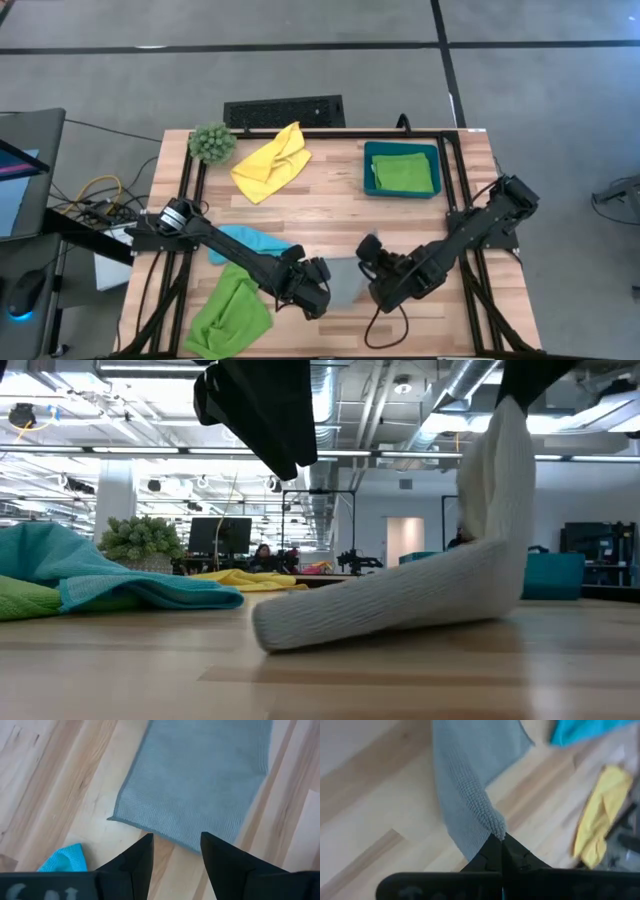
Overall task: Fold microfiber towels
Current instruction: Fold the dark white microfiber cloth
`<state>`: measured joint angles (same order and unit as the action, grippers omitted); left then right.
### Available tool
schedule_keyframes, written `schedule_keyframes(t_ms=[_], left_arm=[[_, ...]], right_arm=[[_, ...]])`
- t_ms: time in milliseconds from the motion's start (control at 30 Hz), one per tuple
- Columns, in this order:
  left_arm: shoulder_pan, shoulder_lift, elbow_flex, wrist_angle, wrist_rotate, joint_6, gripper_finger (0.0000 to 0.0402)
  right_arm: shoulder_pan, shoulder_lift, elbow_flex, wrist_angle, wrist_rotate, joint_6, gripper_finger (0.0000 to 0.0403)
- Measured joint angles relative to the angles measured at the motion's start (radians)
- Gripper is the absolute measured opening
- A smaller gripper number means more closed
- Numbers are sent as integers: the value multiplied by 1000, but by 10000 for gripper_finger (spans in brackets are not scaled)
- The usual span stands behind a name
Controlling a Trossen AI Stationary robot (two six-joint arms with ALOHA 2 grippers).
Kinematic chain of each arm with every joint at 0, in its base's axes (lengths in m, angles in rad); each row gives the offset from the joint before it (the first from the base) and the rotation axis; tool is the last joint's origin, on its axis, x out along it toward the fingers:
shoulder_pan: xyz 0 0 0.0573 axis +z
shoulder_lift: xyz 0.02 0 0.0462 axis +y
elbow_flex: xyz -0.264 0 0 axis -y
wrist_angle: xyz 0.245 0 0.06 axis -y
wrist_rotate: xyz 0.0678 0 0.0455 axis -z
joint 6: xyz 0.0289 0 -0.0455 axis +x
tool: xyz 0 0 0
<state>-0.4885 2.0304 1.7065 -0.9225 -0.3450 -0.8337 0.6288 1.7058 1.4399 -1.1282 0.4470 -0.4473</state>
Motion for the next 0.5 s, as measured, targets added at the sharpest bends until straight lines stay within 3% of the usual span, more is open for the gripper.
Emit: schedule_keyframes(t_ms=[233,500], left_arm=[[-21,0,0,-4,-10,-22,158],[-55,0,0,-10,-33,-94,158]], right_arm=[[9,0,0,141,-28,-180,6],[5,0,0,189,-41,-217,6]])
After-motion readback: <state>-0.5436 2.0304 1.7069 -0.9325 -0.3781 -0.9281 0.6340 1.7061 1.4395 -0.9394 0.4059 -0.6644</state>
